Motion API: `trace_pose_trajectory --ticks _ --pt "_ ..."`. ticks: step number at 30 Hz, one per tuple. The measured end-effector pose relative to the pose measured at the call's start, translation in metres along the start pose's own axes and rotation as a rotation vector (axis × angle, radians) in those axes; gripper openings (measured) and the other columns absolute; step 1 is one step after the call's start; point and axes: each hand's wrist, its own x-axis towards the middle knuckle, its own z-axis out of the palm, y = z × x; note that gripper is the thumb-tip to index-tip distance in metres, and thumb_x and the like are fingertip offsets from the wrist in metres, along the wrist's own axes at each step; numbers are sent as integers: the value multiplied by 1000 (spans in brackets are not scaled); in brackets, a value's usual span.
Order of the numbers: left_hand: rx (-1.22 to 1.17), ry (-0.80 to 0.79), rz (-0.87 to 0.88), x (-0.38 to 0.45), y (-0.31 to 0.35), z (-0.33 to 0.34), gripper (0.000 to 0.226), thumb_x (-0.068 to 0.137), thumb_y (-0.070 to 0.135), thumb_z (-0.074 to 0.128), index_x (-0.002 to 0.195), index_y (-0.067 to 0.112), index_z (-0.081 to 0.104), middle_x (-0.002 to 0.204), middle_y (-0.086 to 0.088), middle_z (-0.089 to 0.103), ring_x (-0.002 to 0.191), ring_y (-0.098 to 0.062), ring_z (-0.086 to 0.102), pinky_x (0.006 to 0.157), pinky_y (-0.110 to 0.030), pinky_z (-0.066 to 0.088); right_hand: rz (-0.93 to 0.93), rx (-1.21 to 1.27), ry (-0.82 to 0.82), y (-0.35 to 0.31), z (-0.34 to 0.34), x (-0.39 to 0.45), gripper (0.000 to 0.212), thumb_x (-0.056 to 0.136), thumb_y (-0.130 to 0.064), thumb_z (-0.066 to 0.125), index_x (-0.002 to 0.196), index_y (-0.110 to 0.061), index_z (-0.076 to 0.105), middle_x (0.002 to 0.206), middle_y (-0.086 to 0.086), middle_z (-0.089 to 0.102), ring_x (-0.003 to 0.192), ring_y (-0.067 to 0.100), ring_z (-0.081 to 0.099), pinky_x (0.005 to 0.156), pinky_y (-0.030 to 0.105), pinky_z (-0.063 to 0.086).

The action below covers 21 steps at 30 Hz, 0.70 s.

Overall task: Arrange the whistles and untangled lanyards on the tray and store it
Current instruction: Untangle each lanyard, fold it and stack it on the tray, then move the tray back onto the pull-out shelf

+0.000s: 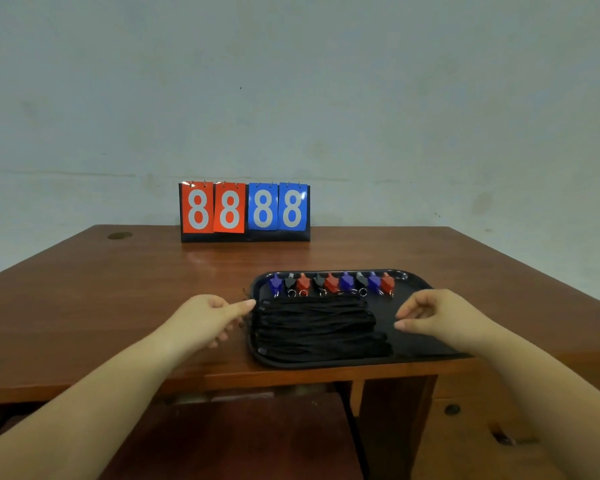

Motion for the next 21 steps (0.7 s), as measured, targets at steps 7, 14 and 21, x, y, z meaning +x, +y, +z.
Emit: trace_pose_trajectory --ticks 7,14,21 --pt "123 -77 -122 35 -2 8 41 87 45 59 75 6 63 65 -4 61 48 -14 50 37 -17 34 220 -247 234 40 -14 39 44 86 -40 63 121 -14 56 120 7 60 104 21 58 87 32 48" --pt "-82 -175 -175 58 -9 18 28 81 26 71 91 0 68 71 -10 65 43 -12 57 37 -19 45 349 -207 187 66 -20 56 53 89 -38 60 132 -11 49 132 9 55 116 27 55 94 37 45" --pt "-123 -244 -157 65 -11 18 19 84 17 68 88 -2 68 56 -5 64 41 -9 56 43 -19 49 304 -57 228 72 -17 61 26 89 -17 61 114 -12 66 114 10 67 87 21 54 79 31 43"
